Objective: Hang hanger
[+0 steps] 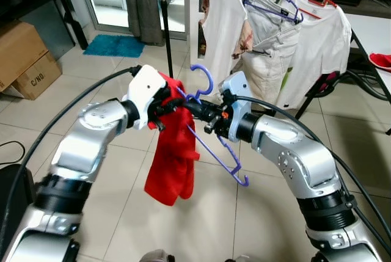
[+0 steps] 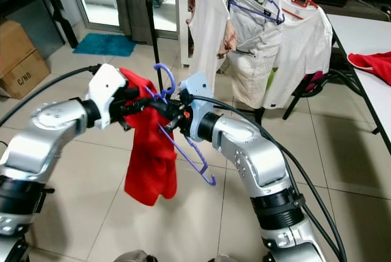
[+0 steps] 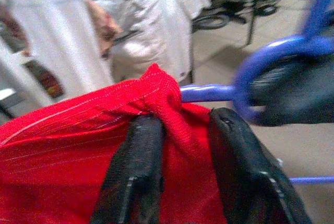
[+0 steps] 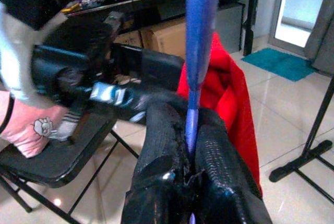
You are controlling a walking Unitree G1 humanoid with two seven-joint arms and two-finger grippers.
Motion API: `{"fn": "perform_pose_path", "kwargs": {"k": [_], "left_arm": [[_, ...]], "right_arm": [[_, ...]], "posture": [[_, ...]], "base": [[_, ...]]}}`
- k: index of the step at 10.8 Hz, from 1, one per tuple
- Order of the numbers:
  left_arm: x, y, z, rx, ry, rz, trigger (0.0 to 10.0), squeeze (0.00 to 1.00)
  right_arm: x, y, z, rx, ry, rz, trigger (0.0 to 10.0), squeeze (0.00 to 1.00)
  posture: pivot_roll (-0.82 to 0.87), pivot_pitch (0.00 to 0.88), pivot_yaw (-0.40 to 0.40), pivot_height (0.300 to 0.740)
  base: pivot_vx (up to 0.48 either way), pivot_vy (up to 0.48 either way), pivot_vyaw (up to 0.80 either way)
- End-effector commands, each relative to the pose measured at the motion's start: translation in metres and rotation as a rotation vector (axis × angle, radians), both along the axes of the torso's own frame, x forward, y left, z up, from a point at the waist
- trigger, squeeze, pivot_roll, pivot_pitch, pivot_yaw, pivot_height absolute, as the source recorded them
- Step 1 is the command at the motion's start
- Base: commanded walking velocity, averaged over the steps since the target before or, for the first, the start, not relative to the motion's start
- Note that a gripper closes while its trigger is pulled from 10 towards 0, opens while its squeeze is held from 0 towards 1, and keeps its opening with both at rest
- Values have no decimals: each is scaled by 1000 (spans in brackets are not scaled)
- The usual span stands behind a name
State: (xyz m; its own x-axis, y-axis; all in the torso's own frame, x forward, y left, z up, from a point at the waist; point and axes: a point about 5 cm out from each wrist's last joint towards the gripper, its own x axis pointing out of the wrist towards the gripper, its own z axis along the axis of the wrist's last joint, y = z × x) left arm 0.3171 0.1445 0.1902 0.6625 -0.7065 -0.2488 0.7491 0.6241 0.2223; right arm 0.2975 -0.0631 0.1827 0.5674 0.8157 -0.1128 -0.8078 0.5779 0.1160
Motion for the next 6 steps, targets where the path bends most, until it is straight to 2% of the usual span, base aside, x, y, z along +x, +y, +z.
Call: {"fn": "perform_pose_path", "kwargs": {"k": [1,4,5,6], "left_arm": [[-4,-3,10,-27,-15,-51,10000,1000],[-8,20,14,-22,-17,-82,10000,1000],[-12,25,24,-139,-20,-126,10000,1000],[-13,28,29,-201,-18,-150,10000,1000]], "right_arm": [[-1,6,3,8,-12,40,10000,0],[0,4,4,13,-12,36,10000,0],[1,3,4,21,-10,33,10000,0],[1,3,5,21,-12,32,10000,0]], "posture": [[-9,17,32,740],[-9,17,30,740],[-9,17,30,740],[-9,17,30,740]], "base": [[0,0,0],[0,0,0],[0,0,0],[0,0,0]]}}
